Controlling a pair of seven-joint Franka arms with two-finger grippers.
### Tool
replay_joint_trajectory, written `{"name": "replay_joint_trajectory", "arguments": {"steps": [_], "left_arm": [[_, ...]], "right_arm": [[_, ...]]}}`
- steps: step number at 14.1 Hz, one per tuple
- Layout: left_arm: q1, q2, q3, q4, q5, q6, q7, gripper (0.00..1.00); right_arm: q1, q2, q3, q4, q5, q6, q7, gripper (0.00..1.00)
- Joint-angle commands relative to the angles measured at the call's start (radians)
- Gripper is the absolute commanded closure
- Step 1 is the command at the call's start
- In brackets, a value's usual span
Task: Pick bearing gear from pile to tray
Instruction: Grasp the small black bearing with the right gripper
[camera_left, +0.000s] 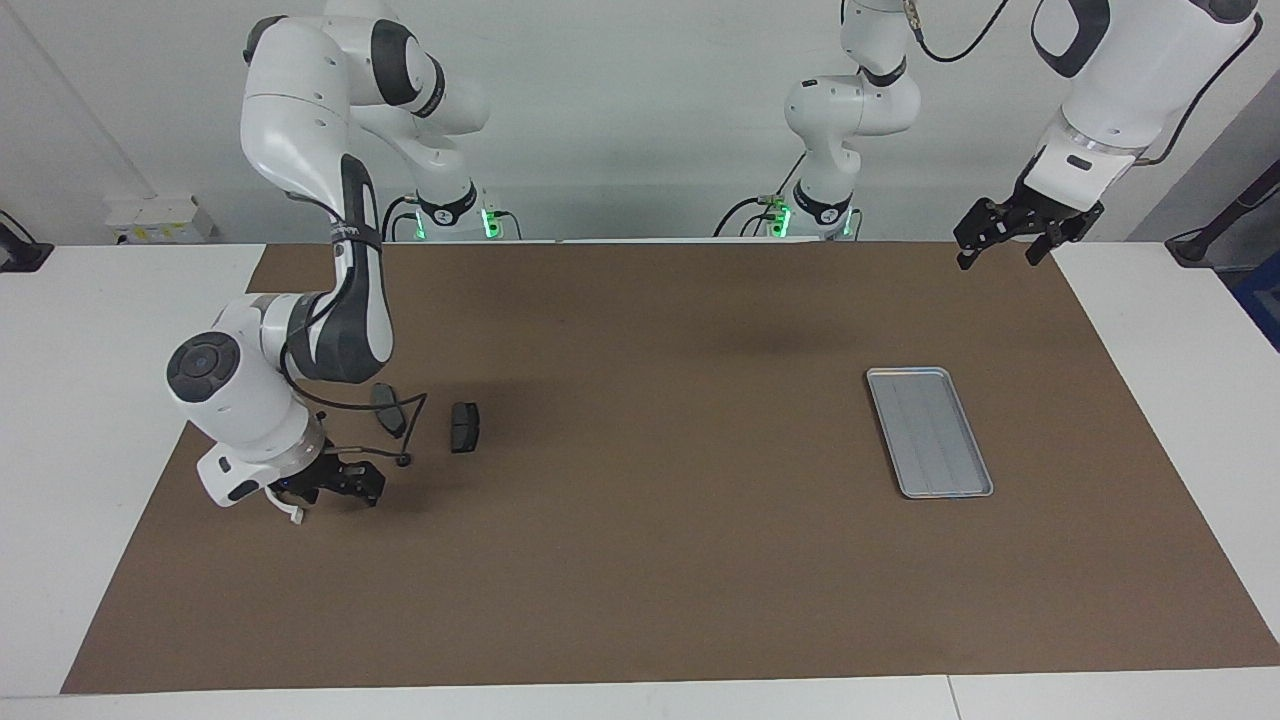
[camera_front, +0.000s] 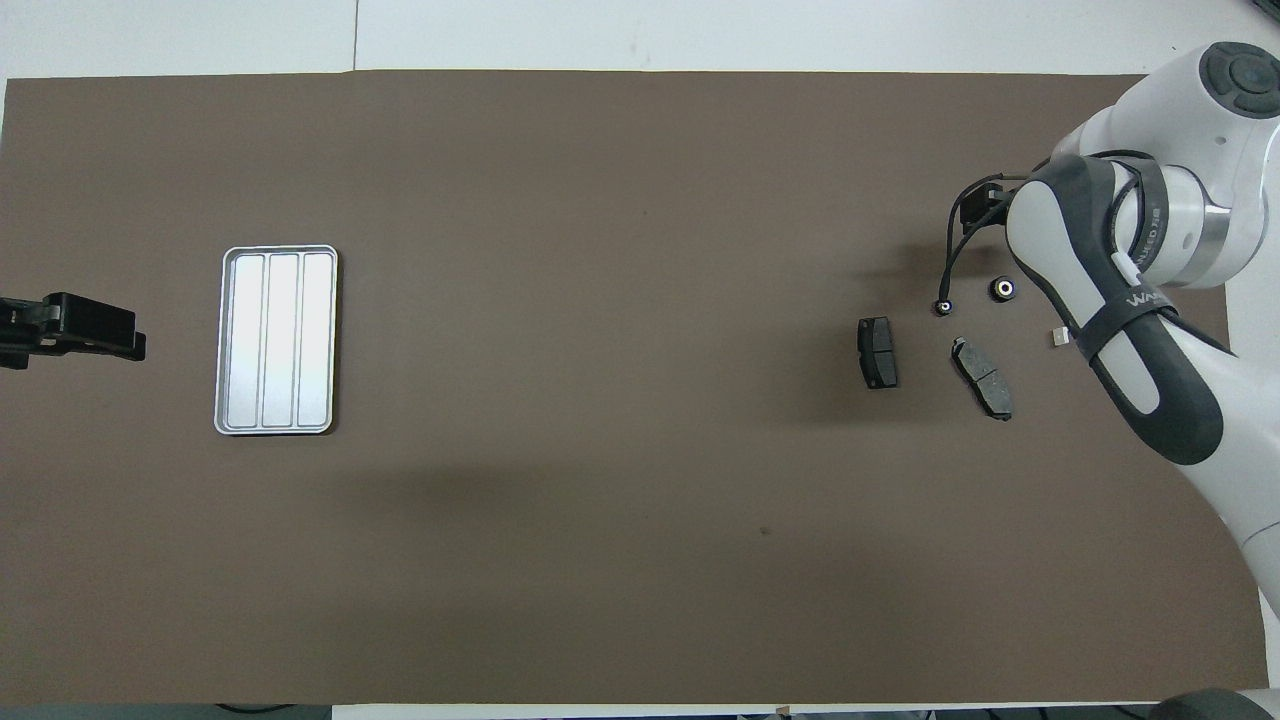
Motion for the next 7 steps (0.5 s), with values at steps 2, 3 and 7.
{"name": "replay_joint_trajectory", "arguments": {"steps": [2,3,7], "left_arm": [[-0.003,-0.027,0.001,-0.024,0.006,-0.003,-0.010,0.00],[-0.002,-0.027,0.001,-0.024,0.004,-0.004,-0.008,0.00],[-0.006,-0.027,0.000,-0.026,0.004,0.000,-0.010,0.00]], "right_arm": [[-0.027,-0.084,0.009,-0.141,0.017,0.030,-0.064,0.06],[-0.032,-0.096,0.009,-0.162,0.017,0.030,-0.065,0.06],[-0.035,-0.129,0.009,-0.225,0.017,0.044,-0.073,0.06]]}}
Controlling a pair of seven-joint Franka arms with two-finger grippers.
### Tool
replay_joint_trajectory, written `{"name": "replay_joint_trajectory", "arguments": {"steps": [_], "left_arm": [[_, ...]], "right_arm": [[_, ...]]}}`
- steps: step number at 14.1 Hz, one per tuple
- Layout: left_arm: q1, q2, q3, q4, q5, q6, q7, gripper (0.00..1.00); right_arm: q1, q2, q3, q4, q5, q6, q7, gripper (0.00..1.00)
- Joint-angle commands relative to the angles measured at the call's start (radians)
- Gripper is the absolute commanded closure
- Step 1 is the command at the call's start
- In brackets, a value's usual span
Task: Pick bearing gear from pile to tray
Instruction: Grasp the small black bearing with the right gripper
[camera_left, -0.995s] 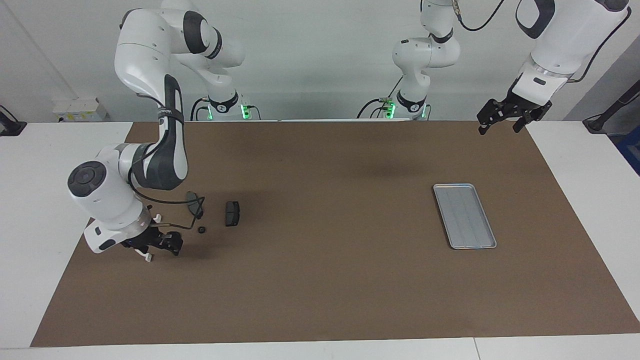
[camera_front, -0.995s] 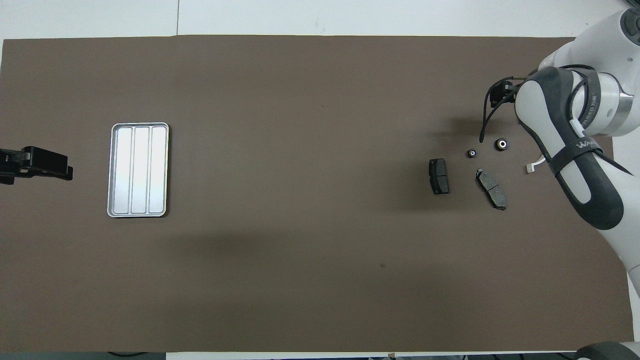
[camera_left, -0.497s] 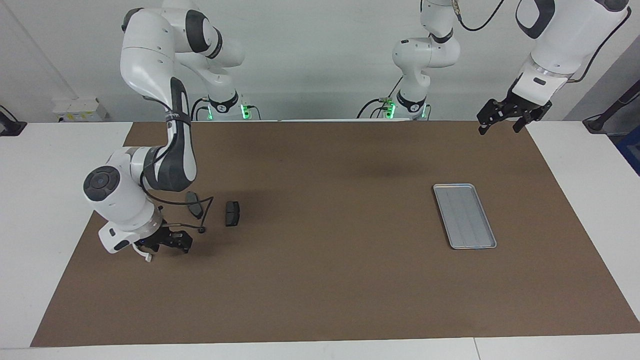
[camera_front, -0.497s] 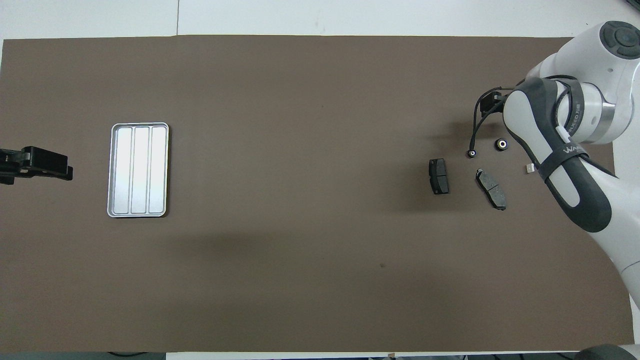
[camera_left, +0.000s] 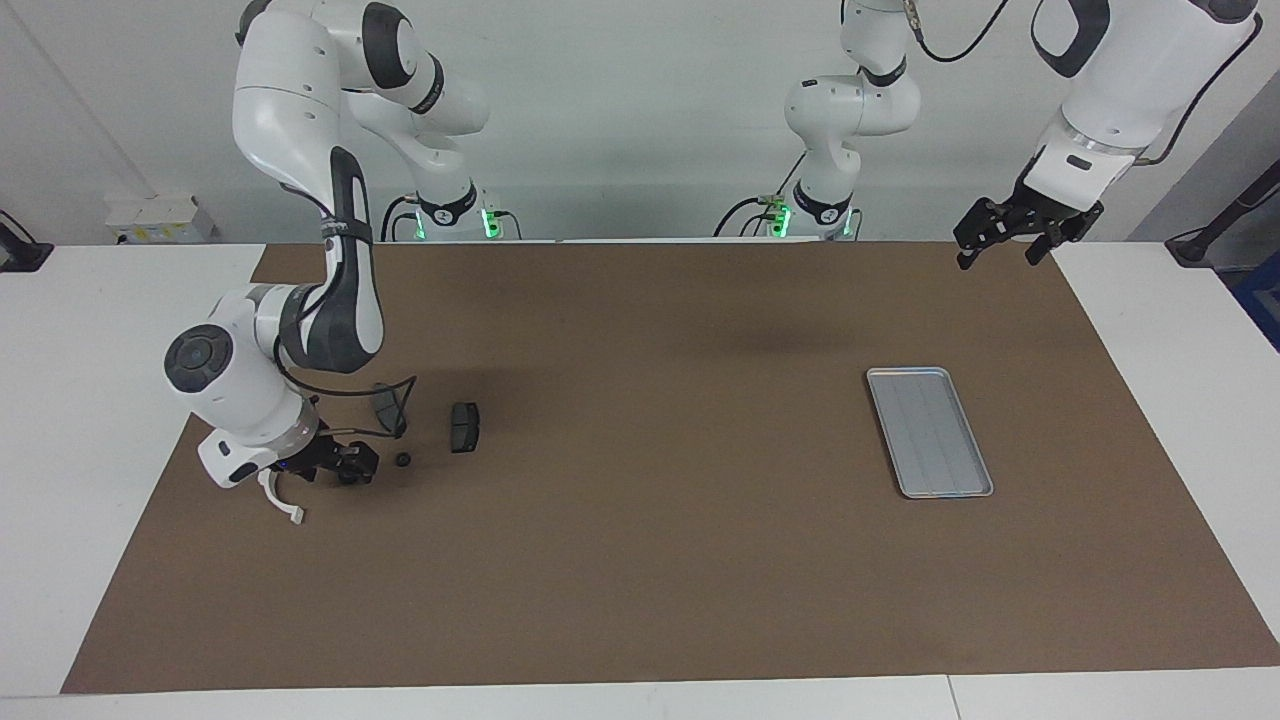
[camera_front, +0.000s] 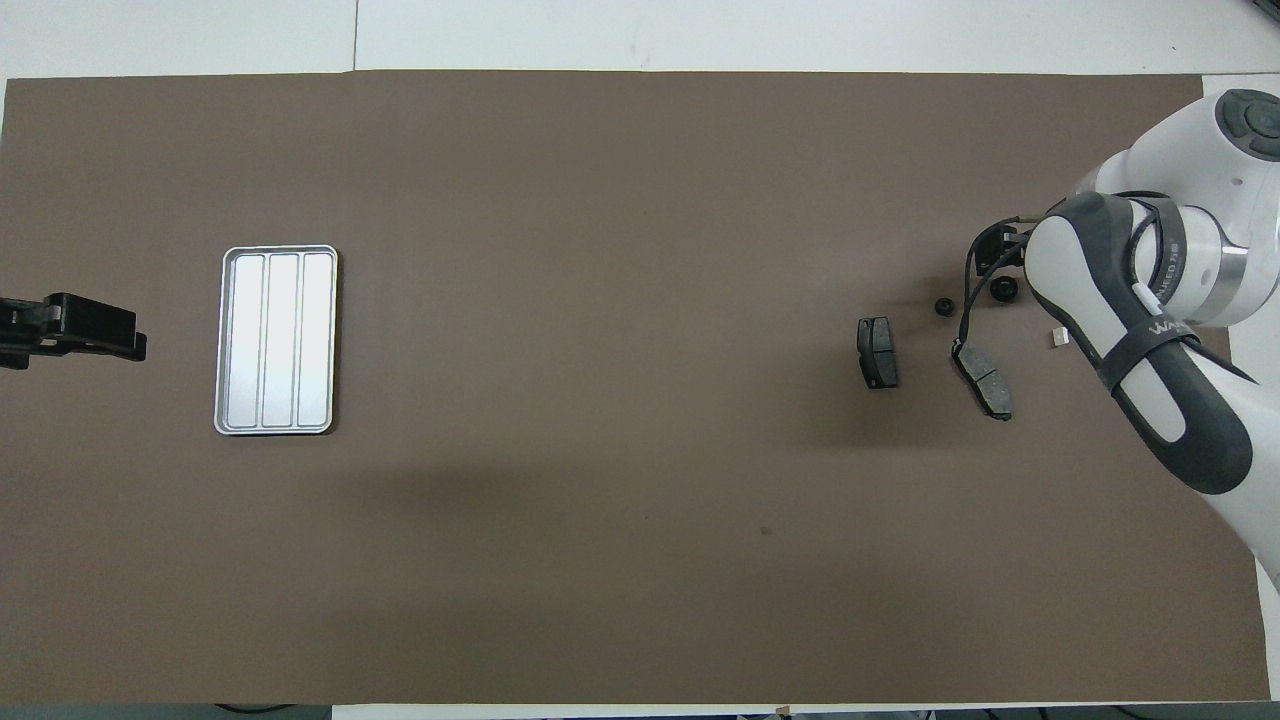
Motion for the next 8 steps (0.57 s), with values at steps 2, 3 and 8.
{"name": "replay_joint_trajectory", "arguments": {"steps": [2,3,8], "left_arm": [[-0.005,-0.025,0.001,-0.026,0.006,0.003,-0.010,0.00],[-0.005,-0.027,0.001,-0.026,0.006,0.004,-0.011,0.00],[-0.015,-0.027,0.000,-0.029,0.004,-0.007,-0.008,0.00]], "right_arm": [[-0.010,-0.049,0.010,-0.097,0.017,0.073,-0.031,0.06],[-0.012,-0.049,0.010,-0.104,0.017,0.082,-0.032,0.06],[-0.013,-0.047,0.008,-0.125,0.017,0.123,-0.048,0.06]]}}
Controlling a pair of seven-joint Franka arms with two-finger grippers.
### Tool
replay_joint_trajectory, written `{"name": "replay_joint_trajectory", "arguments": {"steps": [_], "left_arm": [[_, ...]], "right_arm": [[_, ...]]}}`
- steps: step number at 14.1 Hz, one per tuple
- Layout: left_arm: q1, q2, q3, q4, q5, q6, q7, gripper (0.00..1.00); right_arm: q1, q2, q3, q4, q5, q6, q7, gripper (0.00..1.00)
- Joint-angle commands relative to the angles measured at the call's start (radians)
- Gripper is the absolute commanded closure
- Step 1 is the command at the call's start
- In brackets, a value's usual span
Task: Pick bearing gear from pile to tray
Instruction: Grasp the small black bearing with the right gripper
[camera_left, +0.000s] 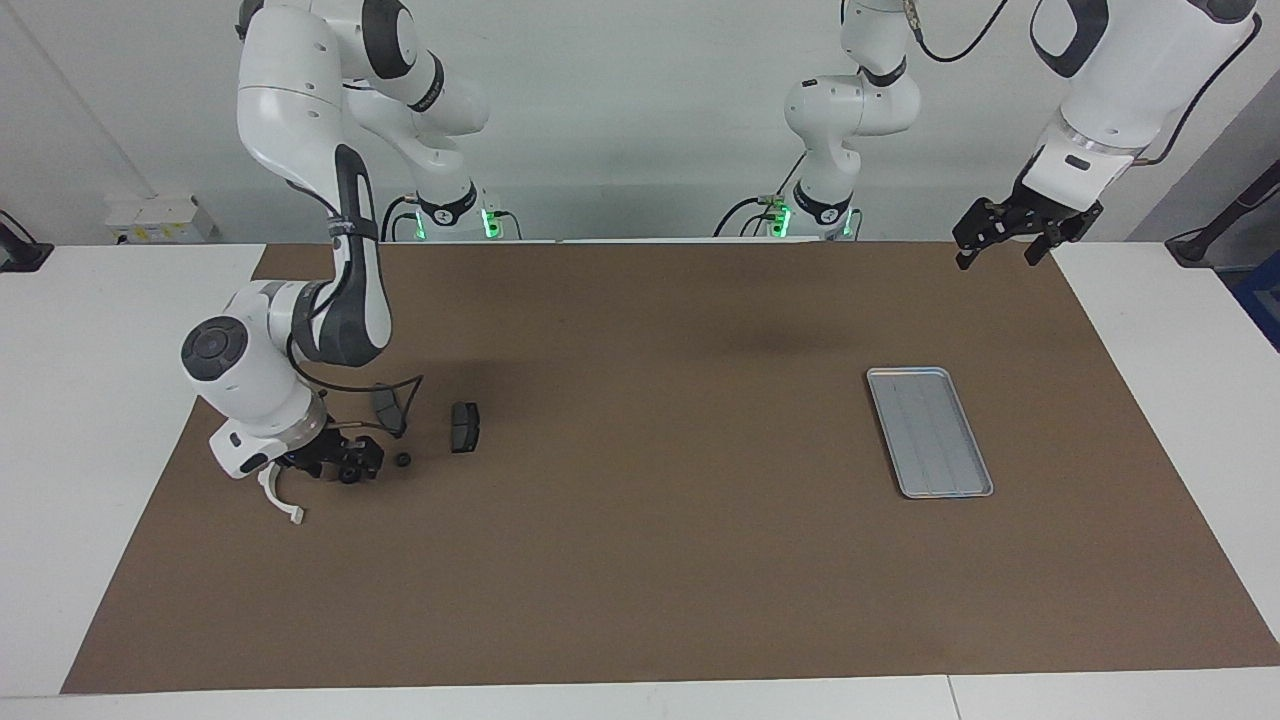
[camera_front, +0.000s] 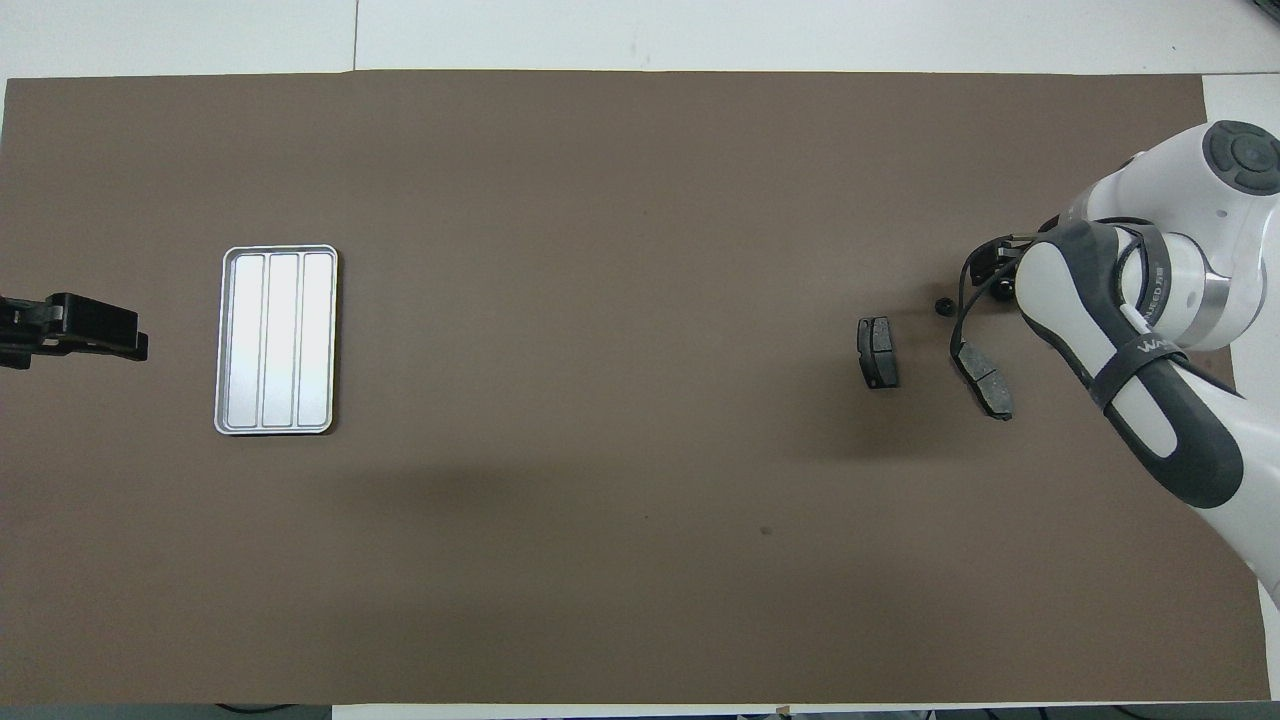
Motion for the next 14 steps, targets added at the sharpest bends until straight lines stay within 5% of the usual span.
{"name": "replay_joint_trajectory", "arguments": {"steps": [1,10,12,14], "left_arm": [[-0.014,-0.027,0.002,-0.029,0.004,-0.014,-0.010,0.00],[0.006,-0.027,0.007,-0.034,0.006,0.025,-0.014,0.00],[0.003,-0.027,0.007,-0.034,0.006,0.026,-0.014,0.00],[-0.003,-0.027,0.005,-0.034,0.006,0.031,-0.014,0.00]], "right_arm": [[-0.013,-0.028,0.008,-0.040,0.017,0.025,-0.033,0.06],[-0.013,-0.025,0.008,-0.069,0.017,0.055,-0.036,0.06],[-0.012,-0.025,0.008,-0.069,0.017,0.057,-0.031,0.15],[-0.012,-0.025,0.008,-0.069,0.017,0.057,-0.025,0.33]]}}
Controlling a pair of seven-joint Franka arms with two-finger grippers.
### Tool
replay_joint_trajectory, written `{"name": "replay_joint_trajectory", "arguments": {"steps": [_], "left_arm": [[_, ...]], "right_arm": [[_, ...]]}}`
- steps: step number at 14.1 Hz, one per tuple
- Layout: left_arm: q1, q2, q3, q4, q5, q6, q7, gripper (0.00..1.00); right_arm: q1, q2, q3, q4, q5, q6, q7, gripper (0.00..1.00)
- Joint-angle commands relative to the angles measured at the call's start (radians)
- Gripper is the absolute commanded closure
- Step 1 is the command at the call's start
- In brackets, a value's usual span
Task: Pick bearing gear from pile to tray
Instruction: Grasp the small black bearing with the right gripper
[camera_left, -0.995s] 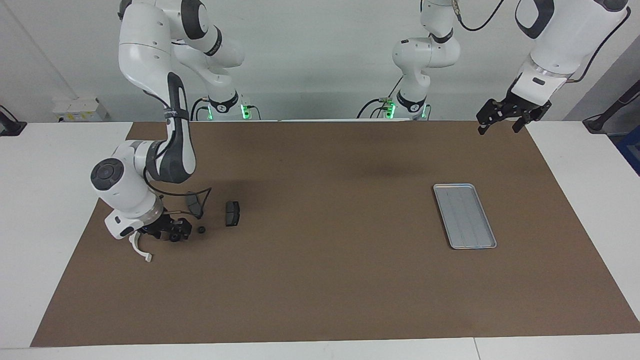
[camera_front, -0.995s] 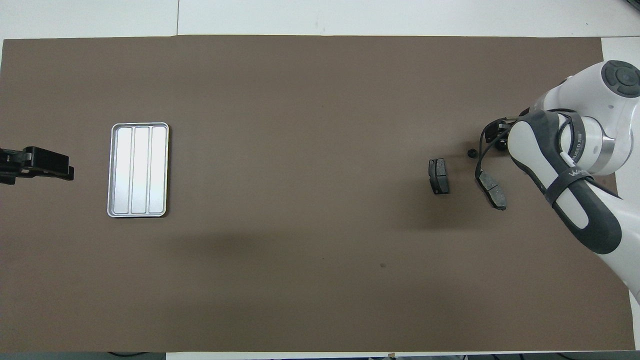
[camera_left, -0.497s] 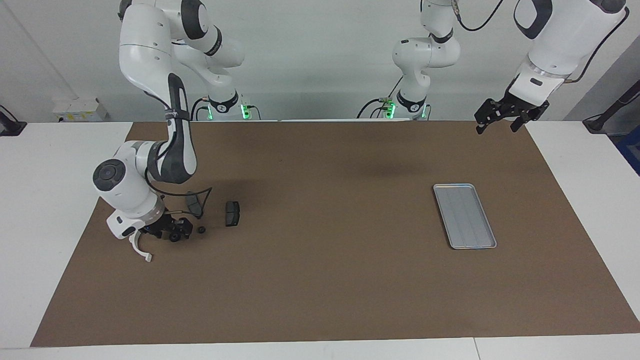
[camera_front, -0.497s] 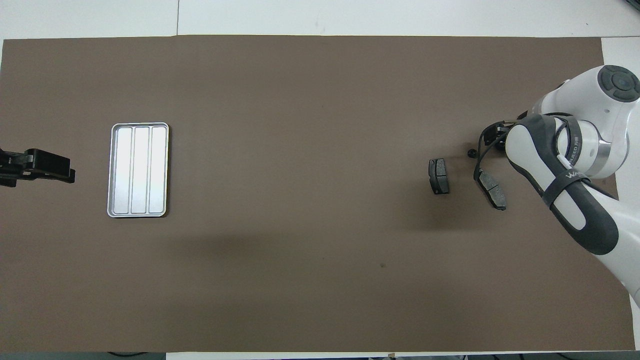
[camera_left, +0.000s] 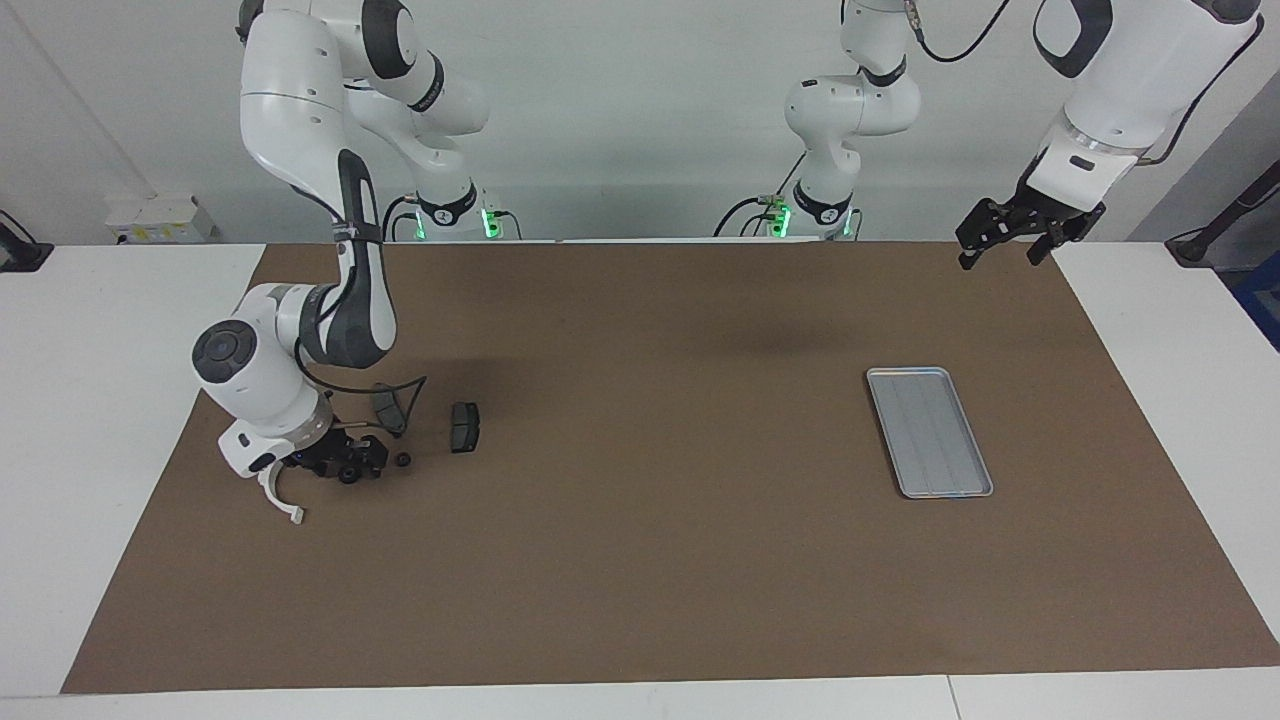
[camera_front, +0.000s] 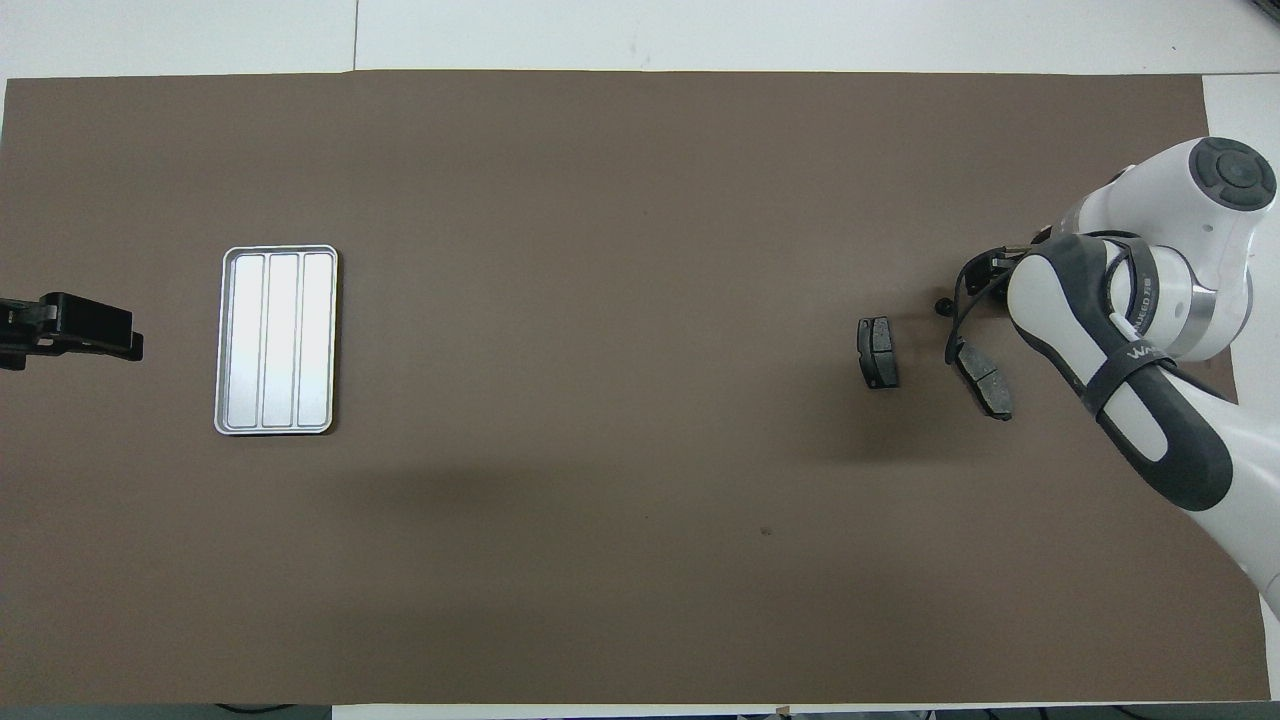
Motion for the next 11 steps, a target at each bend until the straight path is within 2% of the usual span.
{"name": "replay_joint_trajectory", "arguments": {"steps": [1,2,4,6,11], "left_arm": [[-0.005,-0.027,-0.002,-0.036,0.006,0.032,-0.008,0.00],[-0.004,-0.027,-0.002,-0.036,0.006,0.031,-0.006,0.00],[-0.008,-0.027,-0.002,-0.036,0.006,0.032,-0.012,0.00],[-0.013,-0.027,-0.003,-0.034,0.006,0.032,-0.014,0.00],[-0.001,-0.028,-0.002,-0.043,0.006,0.042,-0.006,0.00]], "right_arm": [[-0.012,-0.025,0.008,-0.033,0.017,0.024,-0.021,0.46],[-0.012,-0.025,0.008,-0.033,0.017,0.023,-0.019,0.57],[-0.010,-0.023,0.008,-0.032,0.017,0.023,-0.016,0.71],[-0.010,-0.023,0.007,-0.032,0.016,0.023,-0.015,1.00],[-0.009,-0.018,0.005,0.002,0.006,0.020,-0.013,1.00]]}}
